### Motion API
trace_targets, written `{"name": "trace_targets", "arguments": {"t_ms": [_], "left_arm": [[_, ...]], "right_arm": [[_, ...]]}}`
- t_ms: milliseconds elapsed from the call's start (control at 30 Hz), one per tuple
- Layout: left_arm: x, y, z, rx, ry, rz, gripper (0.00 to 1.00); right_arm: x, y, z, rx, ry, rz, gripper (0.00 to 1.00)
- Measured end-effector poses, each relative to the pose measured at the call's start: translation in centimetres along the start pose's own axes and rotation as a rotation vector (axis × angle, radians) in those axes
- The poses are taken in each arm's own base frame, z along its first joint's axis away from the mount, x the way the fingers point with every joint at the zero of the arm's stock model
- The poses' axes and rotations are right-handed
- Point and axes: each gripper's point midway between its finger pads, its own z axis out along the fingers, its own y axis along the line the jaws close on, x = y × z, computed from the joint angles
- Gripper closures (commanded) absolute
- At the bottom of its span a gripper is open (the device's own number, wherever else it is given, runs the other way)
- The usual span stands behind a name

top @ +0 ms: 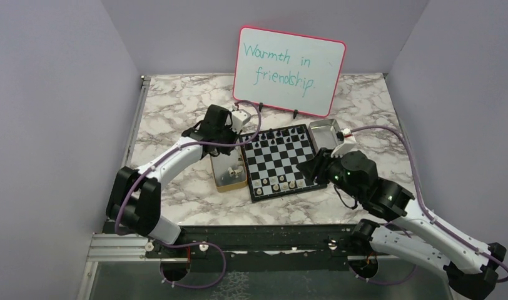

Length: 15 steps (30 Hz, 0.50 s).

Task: Set up the chess pieces on the board
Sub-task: Pick up the chess piece from the storage box.

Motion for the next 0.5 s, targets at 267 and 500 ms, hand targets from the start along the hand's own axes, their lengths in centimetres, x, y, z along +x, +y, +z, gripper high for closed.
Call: {"name": "trace_targets", "arguments": {"t_ms": [267,500], "left_arm": [[-2.6,-3.4,-4.8,0.118,-0.175,0.032,0.91],[-1.4,-8.4,-7.5,0.337,-0.293,0.199,0.96]], "right_arm": [[2.9,1.6,2.1,-0.060,0.129,0.025,0.62],[4.4,2.9,3.8,-0.091,0.209,0.032,0.60]]}}
